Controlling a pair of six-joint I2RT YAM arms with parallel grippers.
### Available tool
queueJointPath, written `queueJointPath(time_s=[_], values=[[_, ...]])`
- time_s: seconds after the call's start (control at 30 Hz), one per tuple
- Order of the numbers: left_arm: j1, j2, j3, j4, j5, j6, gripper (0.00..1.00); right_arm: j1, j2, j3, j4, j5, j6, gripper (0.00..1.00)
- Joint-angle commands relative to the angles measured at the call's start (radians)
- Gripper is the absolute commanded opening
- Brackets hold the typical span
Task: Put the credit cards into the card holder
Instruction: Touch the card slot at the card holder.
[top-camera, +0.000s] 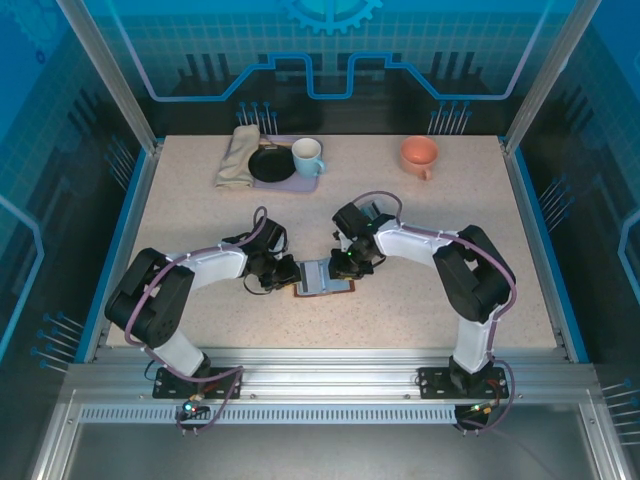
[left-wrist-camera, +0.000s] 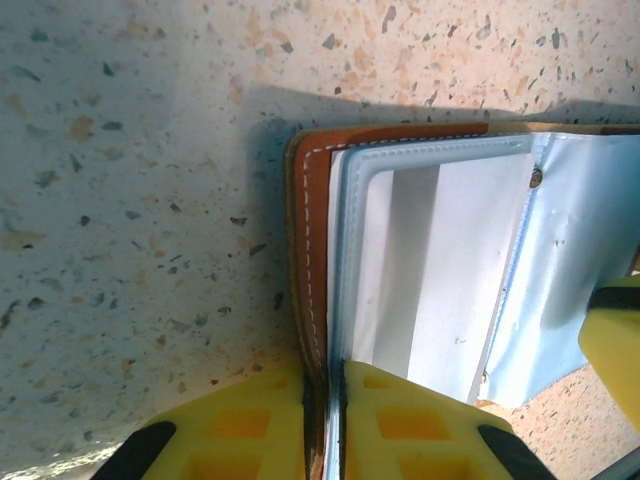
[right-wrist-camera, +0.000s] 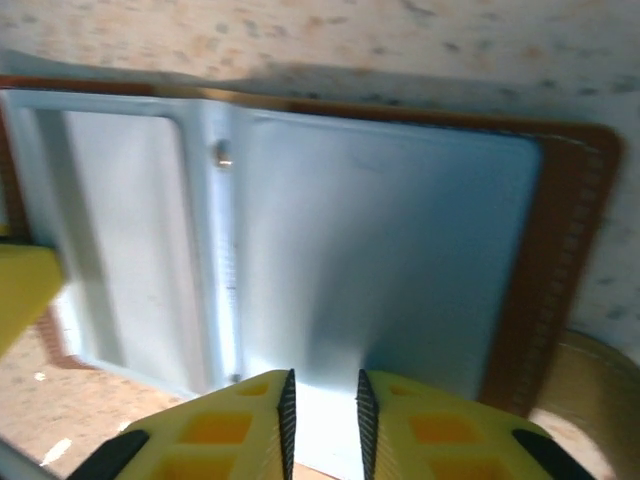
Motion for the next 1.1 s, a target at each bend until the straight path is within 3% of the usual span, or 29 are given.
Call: queueJointPath(time_s=[0.0,0.2,0.4,0.6,0.83,1.07], values=[[-0.002,0.0,0.006,-0.053,-0.032,0.036,0.16,-0.007,-0.014,-0.023,-0.089,0.114,-0.019,0.22],[-0.002,0.011,0.005,-0.053,-0.034,0.041,0.14,-0.005,-0.061,0.01,-0.163,0.21,-0.027,0.19],[-0.005,-0.018,0.015,-0.042,-0.002,0.051,0.17,0.027,-0.136,0.063,-0.097,0.087,-0.065,0.21],[-0.013,-0.008,0.032,-0.043,0.013,0.056,0.17,0.089,-0.022,0.178,-0.114,0.027,-0.078,0.11],[-0.015,-0.006,0.033,-0.064,-0.006,0.058,0.14,0.088,0.081,0.186,-0.114,0.053,-0.071,0.11],[-0.016,0.013,0.037,-0.075,-0.02,0.068,0.11,0.053,0.093,0.075,-0.116,0.116,-0.058,0.13]])
